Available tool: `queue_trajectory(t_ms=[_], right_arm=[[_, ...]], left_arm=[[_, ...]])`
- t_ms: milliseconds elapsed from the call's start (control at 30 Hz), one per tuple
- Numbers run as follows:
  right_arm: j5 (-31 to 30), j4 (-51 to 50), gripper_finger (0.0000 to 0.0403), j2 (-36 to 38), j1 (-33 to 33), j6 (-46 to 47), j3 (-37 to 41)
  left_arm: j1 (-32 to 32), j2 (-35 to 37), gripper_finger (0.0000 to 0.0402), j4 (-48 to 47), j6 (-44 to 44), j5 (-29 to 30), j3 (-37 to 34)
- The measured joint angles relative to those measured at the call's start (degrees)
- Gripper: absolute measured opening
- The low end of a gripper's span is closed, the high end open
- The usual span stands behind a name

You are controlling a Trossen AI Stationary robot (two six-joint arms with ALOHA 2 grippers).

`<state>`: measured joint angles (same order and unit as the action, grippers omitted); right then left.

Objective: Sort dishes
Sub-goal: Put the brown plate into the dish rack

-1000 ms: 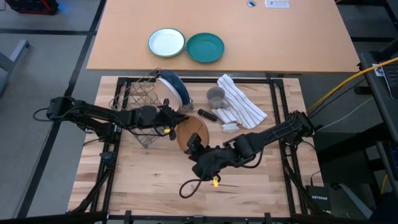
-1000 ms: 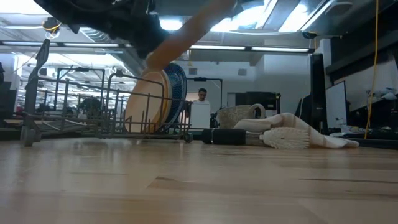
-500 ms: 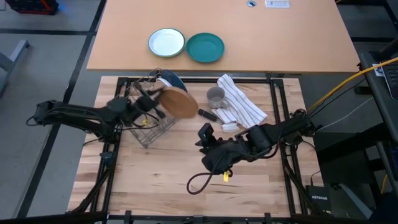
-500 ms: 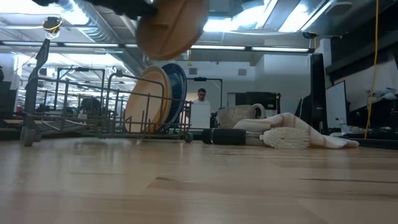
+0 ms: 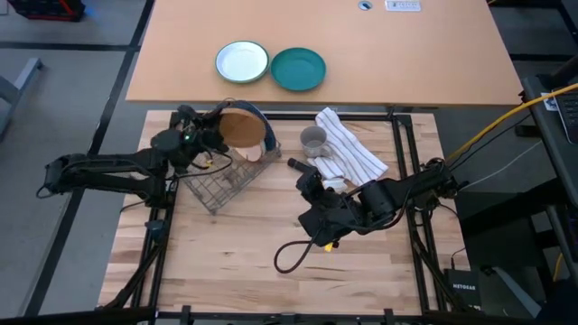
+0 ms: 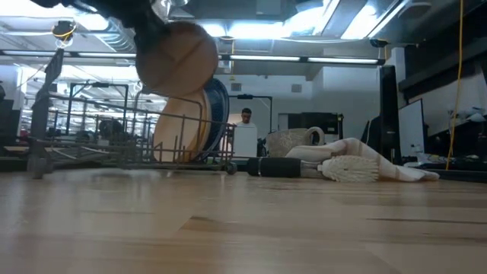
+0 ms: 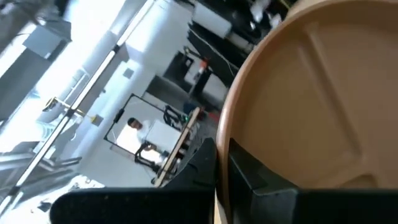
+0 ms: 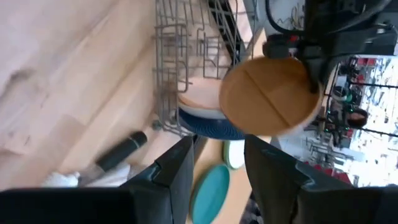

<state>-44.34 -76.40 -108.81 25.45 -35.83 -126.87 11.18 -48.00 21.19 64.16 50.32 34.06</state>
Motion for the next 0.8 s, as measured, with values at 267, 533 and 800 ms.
queue_trajectory(t_ms=[267, 533, 800], right_arm=[[-0.2, -3.6, 0.0147, 0.0, 0.0, 0.6, 0.0], [0.0, -6.6, 0.0147, 0.0, -1.3, 1.3, 0.0], [8.3, -2.4, 0.0147, 0.0, -8.9, 8.2, 3.0]], left_arm=[[4.0, 0.8, 0.0002, -1.6, 1.1, -5.3, 0.0], [5.8, 2.0, 0.0002, -5.1, 5.3, -14.9, 0.0], [9.3, 2.0, 0.0002, -12.6, 8.5, -20.1, 0.0]])
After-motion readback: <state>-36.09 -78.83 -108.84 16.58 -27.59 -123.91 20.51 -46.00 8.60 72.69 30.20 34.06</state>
